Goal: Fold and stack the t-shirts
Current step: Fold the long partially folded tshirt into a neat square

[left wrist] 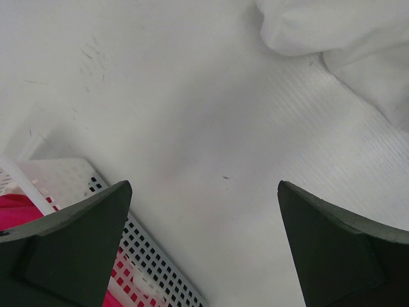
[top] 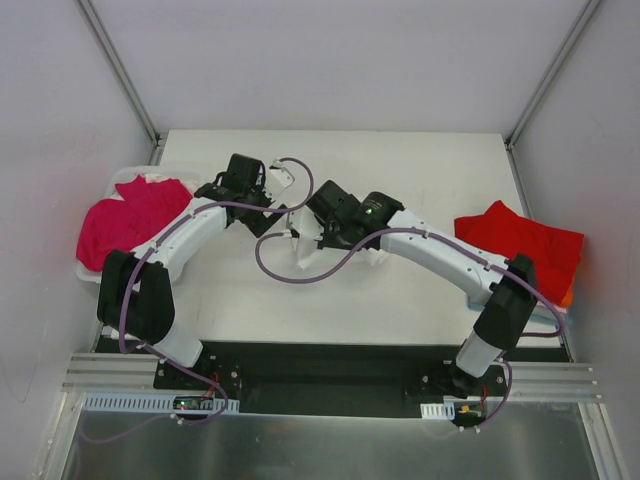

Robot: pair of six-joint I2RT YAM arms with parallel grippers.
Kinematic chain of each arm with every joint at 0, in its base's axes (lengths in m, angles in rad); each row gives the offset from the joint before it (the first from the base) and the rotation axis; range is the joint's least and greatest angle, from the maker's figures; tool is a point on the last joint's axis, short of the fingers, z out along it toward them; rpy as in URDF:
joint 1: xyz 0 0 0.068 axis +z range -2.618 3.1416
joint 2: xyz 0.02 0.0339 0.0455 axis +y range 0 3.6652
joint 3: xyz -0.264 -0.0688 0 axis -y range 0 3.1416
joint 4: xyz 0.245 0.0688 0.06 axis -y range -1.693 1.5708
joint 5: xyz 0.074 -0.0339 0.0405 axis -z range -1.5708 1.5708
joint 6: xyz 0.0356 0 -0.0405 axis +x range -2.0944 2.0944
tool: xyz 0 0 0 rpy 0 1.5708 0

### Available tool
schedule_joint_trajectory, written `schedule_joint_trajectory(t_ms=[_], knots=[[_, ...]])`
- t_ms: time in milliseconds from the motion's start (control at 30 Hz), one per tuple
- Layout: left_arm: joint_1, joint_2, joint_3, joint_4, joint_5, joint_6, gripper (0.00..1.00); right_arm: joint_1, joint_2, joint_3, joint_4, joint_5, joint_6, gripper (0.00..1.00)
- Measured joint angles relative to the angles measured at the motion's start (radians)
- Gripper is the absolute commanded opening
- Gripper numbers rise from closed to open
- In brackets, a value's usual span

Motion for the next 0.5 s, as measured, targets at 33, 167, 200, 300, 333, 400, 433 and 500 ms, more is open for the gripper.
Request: schedule_joint_trajectory(t_ms=[33, 167, 200, 300, 333, 400, 433, 500], knots=[[0.000, 0.000, 0.000, 0.000, 0.000, 0.000, 0.99, -0.010, 0.000, 0.012, -0.002, 0.002, -0.003, 0.01], [0.001, 0.000, 0.000, 0.000, -0.007, 0.000, 0.99, -0.041, 0.011, 0.056, -0.007, 0.003, -0.018, 0.01], [0.001, 0.001, 0.000, 0.002, -0.010, 0.000, 0.99, -0.049, 0.019, 0.068, -0.007, 0.001, -0.022, 0.01], [0.007, 0.003, 0.007, 0.004, -0.032, -0.002, 0.99, -0.076, 0.050, 0.088, 0.003, -0.009, -0.034, 0.01], [0.008, 0.005, 0.012, 0.006, -0.040, -0.003, 0.99, -0.088, 0.063, 0.090, 0.012, -0.010, -0.040, 0.01], [0.016, 0.011, 0.028, 0.011, -0.058, -0.008, 0.99, -0.113, 0.095, 0.097, 0.026, -0.014, -0.051, 0.01], [0.023, 0.016, 0.038, 0.015, -0.068, -0.012, 0.99, -0.126, 0.117, 0.108, 0.031, -0.016, -0.056, 0.01], [0.035, 0.027, 0.057, 0.025, -0.090, -0.020, 0.99, -0.146, 0.161, 0.134, 0.044, -0.017, -0.065, 0.01]])
